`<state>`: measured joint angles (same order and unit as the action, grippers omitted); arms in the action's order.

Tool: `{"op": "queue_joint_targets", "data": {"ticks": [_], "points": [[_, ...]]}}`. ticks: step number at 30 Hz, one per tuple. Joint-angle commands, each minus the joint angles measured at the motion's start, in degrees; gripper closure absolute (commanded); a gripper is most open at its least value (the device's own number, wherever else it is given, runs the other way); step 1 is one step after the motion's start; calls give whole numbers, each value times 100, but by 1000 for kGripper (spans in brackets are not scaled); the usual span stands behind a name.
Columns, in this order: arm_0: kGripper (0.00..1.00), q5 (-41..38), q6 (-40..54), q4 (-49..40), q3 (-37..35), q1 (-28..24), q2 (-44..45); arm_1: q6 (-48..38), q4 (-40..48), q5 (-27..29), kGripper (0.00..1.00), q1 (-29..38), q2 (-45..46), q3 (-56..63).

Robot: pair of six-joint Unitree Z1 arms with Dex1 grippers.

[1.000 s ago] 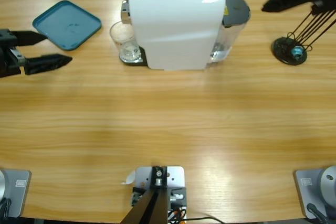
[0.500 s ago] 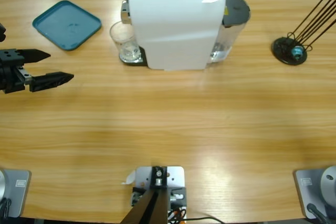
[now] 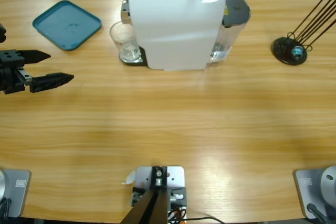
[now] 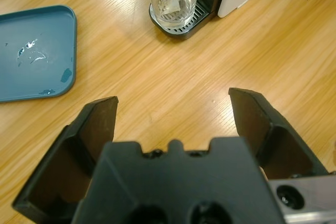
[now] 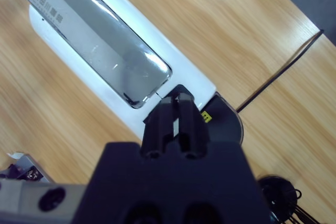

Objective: Pour coffee

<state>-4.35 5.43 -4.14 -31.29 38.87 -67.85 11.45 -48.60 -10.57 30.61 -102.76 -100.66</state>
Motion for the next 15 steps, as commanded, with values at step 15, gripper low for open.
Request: {"op": "queue_joint_targets", "data": {"ticks": [15], "points": [[78,-48,37,89,219,-46,-127,282,-141,353,1000,68,-394,-34]]}}
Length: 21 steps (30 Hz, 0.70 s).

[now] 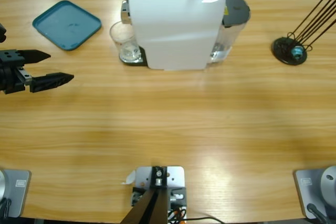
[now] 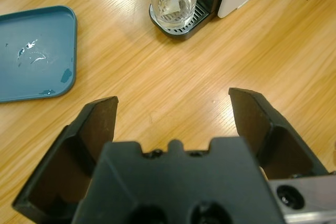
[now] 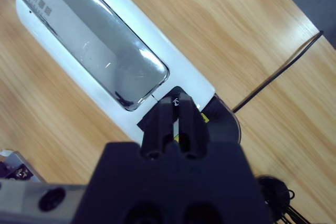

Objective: Pour coffee

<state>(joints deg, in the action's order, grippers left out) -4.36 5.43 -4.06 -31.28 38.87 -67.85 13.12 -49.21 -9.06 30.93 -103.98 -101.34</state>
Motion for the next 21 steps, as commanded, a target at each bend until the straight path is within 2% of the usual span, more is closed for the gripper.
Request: {"op": "queue_joint_targets", "data": {"ticks": [1,21], "points": [[78,-49,37,81,219,-46,-131,120,-80,211,1000,28,-268,35],[78,-47,37,141,219,-46,-211,120,-57,150,1000,37,-316,290]]}}
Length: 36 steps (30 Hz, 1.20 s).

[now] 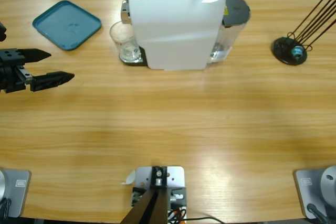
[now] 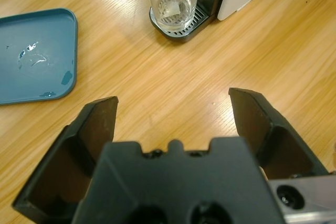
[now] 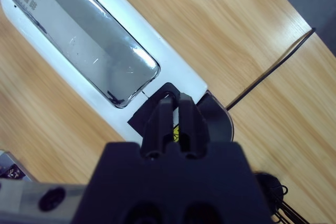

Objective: Pour coffee

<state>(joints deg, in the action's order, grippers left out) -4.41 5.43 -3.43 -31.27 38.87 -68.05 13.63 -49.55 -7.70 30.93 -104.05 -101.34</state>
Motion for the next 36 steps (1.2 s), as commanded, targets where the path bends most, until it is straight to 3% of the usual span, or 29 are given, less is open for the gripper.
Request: {"op": "queue_joint_targets", "data": {"ticks": [1,13,18,19,20,21,22,25,31,36], "points": [[78,-43,37,79,218,-46,-191,70,-3,14,1000,48,-309,326],[78,-43,39,79,218,-46,-196,56,121,20,1000,80,-176,552],[77,-43,46,79,229,-46,-133,35,304,-355,1000,57,596,647],[74,-43,46,79,236,-46,-145,28,306,-395,961,46,770,718],[73,-43,51,79,236,-46,-147,17,301,-422,747,30,953,813],[71,-43,55,79,236,-46,-149,-9,304,-425,618,11,1167,952],[69,-43,55,79,236,-46,-175,-27,306,-425,584,-17,1385,1111],[69,-51,55,93,225,-46,-244,-27,318,-372,337,-116,2164,1806],[69,-51,53,88,202,-46,-409,-9,469,-374,331,-290,3516,3258],[69,-53,46,89,164,-46,-555,-7,1672,-191,331,-290,4497,5142]]}}
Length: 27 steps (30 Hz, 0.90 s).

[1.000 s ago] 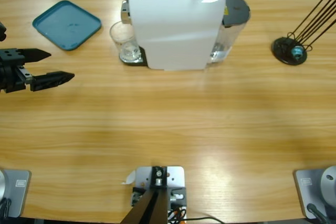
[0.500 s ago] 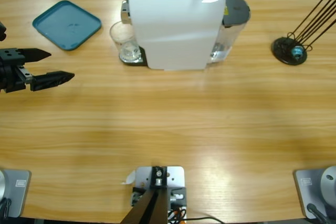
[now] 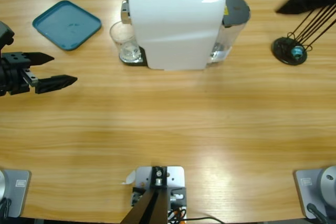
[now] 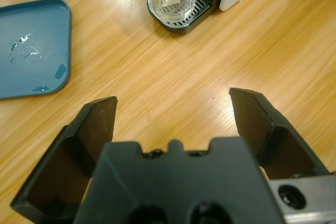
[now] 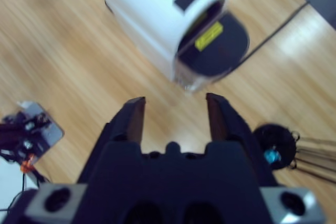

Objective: Pour coffee

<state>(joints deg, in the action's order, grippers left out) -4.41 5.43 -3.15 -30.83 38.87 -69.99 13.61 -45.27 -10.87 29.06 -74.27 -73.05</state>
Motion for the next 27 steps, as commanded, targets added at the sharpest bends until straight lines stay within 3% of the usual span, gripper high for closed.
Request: {"op": "queue_joint_targets", "data": {"ticks": [1,5,17,27], "points": [[69,-53,46,61,125,-46,-334,-16,1519,182,333,-103,1726,2682],[69,-51,37,100,130,-46,-368,-156,2224,279,335,-103,2182,3478],[64,2,46,183,148,-46,-494,-763,2512,354,335,-103,2597,3932],[64,2,37,183,200,-46,-398,-930,2924,490,335,-103,2145,4141]]}}
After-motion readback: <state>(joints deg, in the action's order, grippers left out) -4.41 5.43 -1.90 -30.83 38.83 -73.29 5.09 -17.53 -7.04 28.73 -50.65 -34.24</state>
